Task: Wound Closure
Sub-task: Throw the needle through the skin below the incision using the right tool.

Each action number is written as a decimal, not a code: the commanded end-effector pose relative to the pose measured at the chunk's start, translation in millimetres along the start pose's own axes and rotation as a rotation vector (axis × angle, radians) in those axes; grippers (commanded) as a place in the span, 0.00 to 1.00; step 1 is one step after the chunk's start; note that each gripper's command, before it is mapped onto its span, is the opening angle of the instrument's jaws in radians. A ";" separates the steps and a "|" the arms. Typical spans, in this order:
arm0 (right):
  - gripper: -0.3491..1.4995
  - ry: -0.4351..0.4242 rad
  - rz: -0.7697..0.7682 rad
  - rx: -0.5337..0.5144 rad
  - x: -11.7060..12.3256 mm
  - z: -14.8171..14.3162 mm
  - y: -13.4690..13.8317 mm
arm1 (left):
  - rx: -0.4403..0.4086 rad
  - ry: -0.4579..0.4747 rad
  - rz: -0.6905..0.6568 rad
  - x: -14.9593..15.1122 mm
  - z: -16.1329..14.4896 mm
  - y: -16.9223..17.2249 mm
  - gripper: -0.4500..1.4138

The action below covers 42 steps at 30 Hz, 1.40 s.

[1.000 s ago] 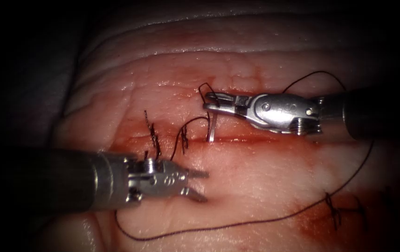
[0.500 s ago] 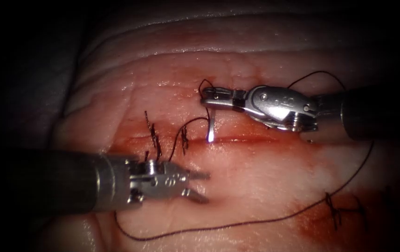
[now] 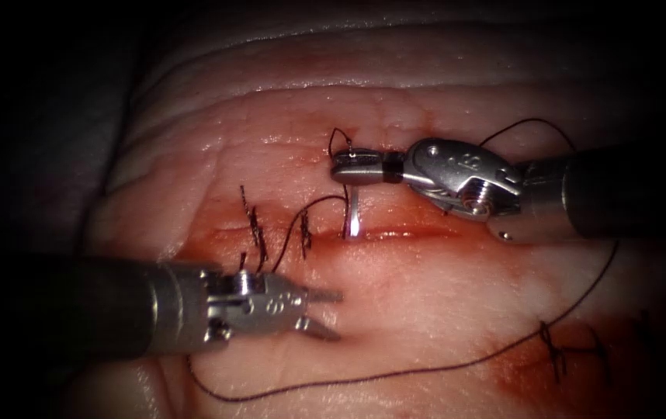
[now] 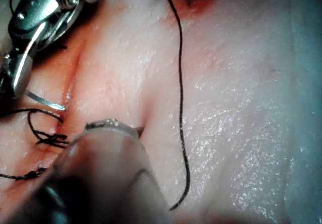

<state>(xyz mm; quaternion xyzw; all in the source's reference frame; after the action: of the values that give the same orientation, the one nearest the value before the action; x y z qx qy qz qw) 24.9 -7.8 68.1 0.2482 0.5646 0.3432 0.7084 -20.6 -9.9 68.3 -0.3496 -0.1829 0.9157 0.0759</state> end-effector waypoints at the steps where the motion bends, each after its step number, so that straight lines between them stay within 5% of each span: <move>1: 0.00 0.011 0.064 0.015 -0.3 0.9 -0.1 | 0.000 0.000 0.001 0.0 0.9 0.1 0.32; 20: 0.00 -0.003 0.334 0.103 -2.0 1.4 -1.8 | -0.002 0.001 -0.008 -0.2 0.8 0.1 0.32; 36: 0.00 -0.078 0.807 0.234 -3.7 2.1 -6.8 | -0.004 0.002 -0.006 -0.5 0.7 -0.2 0.32; 42: 0.00 -0.068 0.821 0.259 -4.3 2.6 -8.1 | -0.004 0.002 -0.006 -0.6 0.7 -0.2 0.32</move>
<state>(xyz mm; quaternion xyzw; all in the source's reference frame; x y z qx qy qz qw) 28.0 -16.0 64.8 0.5481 0.4345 0.5173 0.4932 -20.1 -9.8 68.7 -0.3497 -0.1854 0.9150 0.0784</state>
